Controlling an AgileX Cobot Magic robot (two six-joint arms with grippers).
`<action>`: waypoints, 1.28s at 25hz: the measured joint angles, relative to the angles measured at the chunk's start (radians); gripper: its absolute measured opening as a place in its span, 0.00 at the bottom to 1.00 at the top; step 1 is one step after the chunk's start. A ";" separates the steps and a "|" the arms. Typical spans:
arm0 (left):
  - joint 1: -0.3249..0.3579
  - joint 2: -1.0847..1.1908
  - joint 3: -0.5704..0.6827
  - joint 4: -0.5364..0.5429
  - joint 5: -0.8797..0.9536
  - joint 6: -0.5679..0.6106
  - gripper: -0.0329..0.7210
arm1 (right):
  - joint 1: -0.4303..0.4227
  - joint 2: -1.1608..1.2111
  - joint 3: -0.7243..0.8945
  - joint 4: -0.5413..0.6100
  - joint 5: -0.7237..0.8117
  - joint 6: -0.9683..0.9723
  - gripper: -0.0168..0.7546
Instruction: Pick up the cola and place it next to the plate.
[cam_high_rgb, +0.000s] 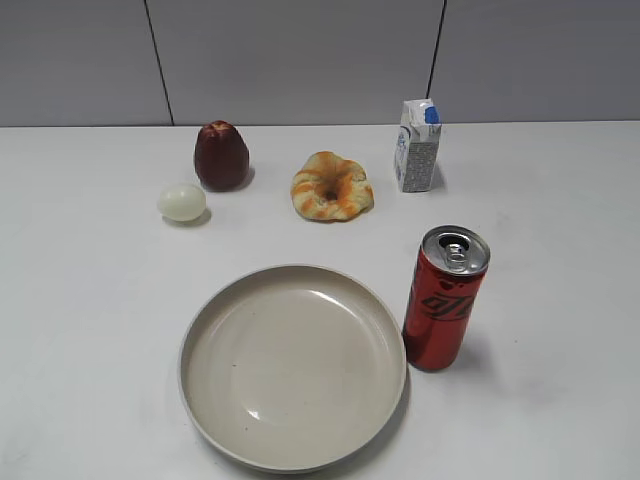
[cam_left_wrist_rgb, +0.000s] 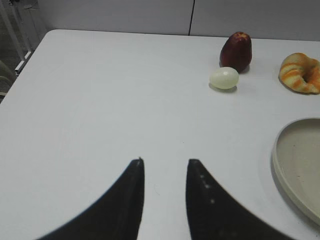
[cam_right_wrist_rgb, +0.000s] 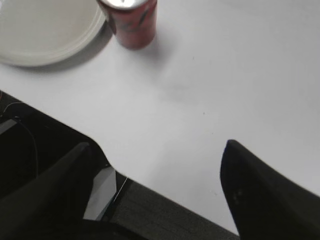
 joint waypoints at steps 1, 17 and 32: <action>0.000 0.000 0.000 0.000 0.000 0.000 0.35 | 0.000 -0.042 0.048 -0.001 0.002 0.006 0.79; 0.000 0.000 0.000 0.000 0.000 0.000 0.35 | 0.000 -0.534 0.358 -0.024 -0.067 0.016 0.79; 0.000 0.000 0.000 0.000 0.000 0.000 0.35 | -0.085 -0.662 0.360 -0.022 -0.071 0.018 0.79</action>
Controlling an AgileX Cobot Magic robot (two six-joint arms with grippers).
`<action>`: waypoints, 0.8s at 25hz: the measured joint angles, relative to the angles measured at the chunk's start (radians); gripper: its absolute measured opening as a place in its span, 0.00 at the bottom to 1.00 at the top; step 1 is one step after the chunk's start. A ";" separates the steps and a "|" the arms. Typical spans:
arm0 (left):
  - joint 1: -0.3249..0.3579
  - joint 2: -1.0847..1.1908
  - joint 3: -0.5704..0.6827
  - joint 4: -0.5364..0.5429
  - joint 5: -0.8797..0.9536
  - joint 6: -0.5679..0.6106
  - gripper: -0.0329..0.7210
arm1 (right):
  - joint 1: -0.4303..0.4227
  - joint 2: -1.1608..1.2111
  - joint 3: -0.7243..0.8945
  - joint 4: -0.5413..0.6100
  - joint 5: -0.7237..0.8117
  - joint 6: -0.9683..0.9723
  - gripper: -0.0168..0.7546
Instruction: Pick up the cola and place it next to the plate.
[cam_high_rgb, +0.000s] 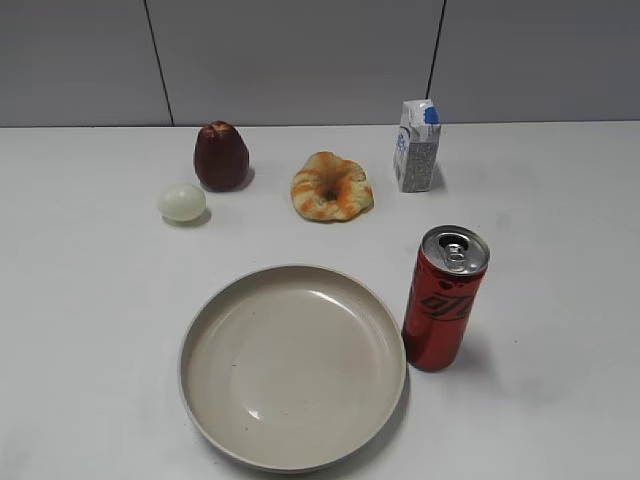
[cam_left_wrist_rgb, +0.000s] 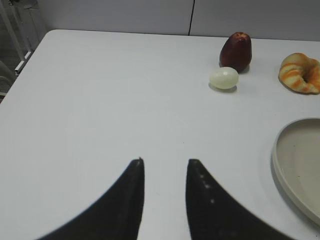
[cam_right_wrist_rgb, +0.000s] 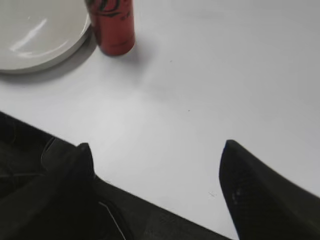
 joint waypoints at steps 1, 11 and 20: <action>0.000 0.000 0.000 0.000 0.000 0.000 0.35 | -0.035 -0.025 0.000 0.000 -0.001 0.000 0.79; 0.000 0.000 0.000 0.000 0.000 0.000 0.35 | -0.380 -0.277 0.000 0.000 -0.001 0.000 0.79; 0.000 0.000 0.000 0.000 0.000 0.000 0.35 | -0.440 -0.279 0.000 0.000 -0.001 0.002 0.79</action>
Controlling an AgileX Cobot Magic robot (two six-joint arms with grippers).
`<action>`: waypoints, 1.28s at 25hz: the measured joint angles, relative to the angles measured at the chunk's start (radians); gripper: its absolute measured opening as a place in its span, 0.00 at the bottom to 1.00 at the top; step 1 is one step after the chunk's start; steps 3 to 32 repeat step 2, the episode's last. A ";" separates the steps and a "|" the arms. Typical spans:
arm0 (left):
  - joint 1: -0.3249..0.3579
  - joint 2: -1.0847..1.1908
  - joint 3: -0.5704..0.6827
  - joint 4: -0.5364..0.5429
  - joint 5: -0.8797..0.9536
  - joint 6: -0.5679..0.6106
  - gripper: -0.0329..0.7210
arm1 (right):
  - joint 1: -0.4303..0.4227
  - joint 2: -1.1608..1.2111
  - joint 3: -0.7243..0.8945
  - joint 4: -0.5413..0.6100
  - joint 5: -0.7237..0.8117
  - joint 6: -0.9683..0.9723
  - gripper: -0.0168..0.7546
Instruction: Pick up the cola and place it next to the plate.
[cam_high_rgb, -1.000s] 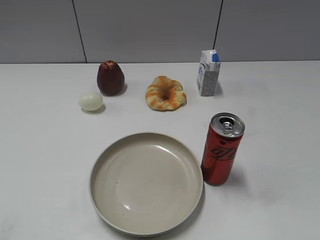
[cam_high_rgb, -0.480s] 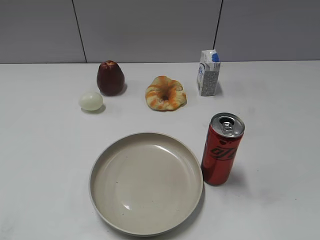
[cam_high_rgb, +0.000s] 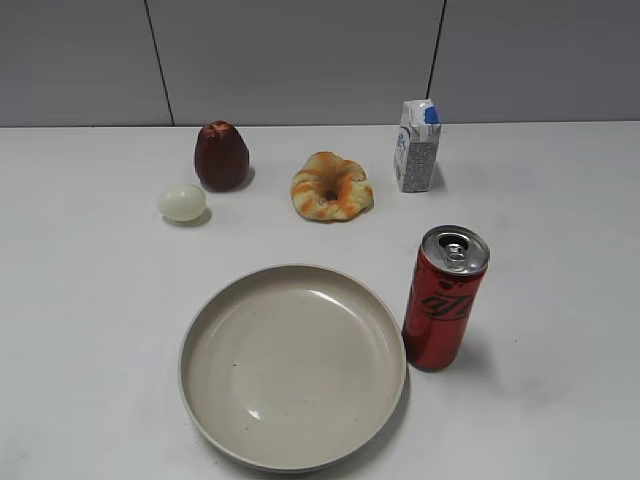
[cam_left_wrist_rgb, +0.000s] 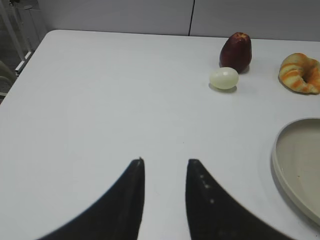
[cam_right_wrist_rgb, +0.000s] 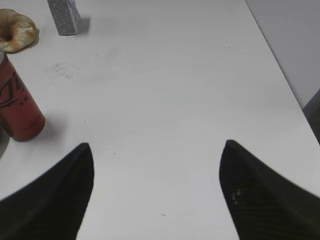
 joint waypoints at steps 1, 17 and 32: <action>0.000 0.000 0.000 0.000 0.000 0.000 0.35 | 0.000 0.000 0.000 0.000 0.000 0.000 0.79; 0.000 0.000 0.000 0.000 0.000 0.000 0.35 | 0.000 0.000 0.000 0.000 0.000 0.000 0.79; 0.000 0.000 0.000 0.000 0.000 0.000 0.35 | 0.000 0.000 0.000 0.000 0.000 0.000 0.79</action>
